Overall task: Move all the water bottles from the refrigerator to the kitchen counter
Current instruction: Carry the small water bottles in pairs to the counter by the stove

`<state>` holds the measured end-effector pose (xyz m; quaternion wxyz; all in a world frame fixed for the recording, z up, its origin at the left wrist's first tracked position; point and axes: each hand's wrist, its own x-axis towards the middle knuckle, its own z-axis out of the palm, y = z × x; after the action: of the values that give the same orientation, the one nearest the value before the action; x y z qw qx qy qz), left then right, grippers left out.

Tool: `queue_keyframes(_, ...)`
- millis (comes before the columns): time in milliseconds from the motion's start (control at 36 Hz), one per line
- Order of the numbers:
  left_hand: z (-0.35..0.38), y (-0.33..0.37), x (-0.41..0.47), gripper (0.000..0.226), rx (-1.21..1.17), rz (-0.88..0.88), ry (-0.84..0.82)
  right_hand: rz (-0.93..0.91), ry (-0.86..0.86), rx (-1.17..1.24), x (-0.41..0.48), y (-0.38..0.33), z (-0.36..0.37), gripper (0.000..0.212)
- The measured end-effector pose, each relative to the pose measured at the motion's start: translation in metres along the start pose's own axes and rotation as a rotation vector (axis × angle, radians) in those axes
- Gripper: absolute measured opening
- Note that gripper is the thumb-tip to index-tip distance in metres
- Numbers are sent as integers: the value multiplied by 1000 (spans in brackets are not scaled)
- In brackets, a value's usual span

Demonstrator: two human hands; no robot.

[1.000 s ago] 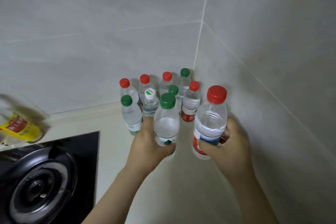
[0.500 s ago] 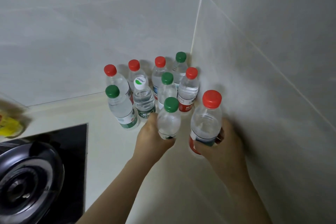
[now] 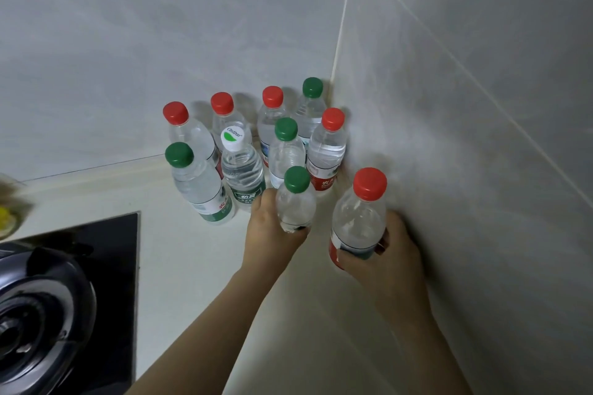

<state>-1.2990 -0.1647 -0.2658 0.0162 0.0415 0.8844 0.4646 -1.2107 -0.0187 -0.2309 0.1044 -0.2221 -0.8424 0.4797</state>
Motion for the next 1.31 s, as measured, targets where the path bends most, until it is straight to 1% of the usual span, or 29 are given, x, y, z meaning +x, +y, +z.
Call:
queue_keyframes(167,1,-2,1,64,-7,9,-7,-11,18,-1,3,2,5,48)
queue_keyframes(389,1,-5,5,61,32,18,-19,-34,23,-4,21,4,14,49)
queue_keyframes(639,0,-8,5,63,39,22,-37,-48,113,9,37,3,33,46)
queue_keyframes(750,0,-7,6,63,48,19,-42,-43,126,23,38,5,42,48)
queue_keyframes(861,-1,-7,6,64,35,6,-53,-37,137,-12,43,12,48,51)
queue_keyframes(972,-2,-8,6,60,45,13,-60,-25,133,-45,46,17,51,48)
queue_keyframes(1139,-2,-8,6,59,56,-8,-84,-7,140,12,48,19,55,54)
queue_keyframes(1306,-2,-9,6,59,49,-24,-97,-11,118,60,50,22,58,65)
